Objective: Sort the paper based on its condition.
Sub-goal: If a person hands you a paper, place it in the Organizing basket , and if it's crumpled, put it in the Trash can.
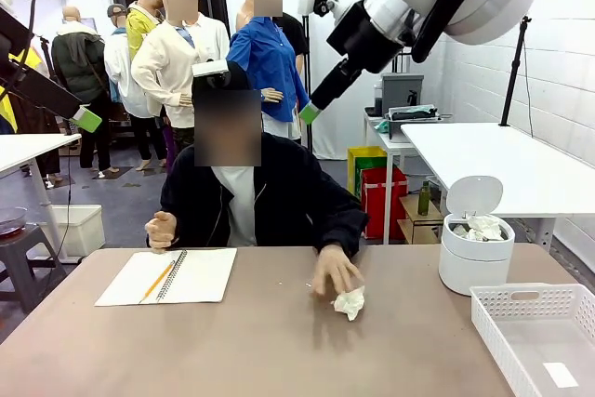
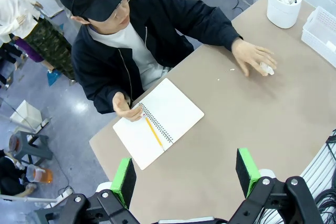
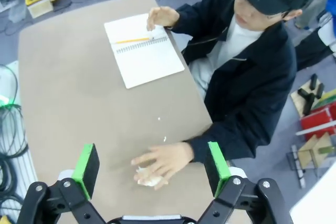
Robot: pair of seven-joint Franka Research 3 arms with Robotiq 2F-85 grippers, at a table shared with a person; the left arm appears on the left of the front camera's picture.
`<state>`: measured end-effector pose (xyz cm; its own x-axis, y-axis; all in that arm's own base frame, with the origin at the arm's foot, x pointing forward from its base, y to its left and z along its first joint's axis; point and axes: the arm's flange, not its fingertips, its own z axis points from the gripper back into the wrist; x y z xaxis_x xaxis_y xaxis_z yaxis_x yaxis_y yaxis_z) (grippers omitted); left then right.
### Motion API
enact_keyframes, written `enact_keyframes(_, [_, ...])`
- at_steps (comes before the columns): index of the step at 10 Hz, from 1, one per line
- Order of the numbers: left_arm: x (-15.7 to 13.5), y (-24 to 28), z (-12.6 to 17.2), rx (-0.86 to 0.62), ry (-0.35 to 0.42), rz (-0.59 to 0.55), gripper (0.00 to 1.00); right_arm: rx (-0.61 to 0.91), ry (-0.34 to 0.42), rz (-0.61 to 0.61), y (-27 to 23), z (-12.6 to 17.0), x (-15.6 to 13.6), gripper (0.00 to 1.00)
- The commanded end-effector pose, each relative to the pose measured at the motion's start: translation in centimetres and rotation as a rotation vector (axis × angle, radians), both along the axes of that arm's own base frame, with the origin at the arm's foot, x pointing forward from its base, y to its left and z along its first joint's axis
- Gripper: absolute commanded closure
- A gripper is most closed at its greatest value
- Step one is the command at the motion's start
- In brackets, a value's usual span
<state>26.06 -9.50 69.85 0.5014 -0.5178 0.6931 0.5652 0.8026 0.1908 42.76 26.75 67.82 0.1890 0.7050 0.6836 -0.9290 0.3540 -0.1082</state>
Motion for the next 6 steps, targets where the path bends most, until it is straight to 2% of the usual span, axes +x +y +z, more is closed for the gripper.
enact_keyframes(1, [-0.02,0.06,0.03,0.0,-0.001,0.002,0.0,0.031,-0.007,0.007,-0.36,0.35,0.97,0.0])
enact_keyframes(6, [-0.02,0.06,0.03,0.0,-0.001,0.002,0.0,0.01,-0.005,-0.007,-0.18,0.51,0.34,0.0])
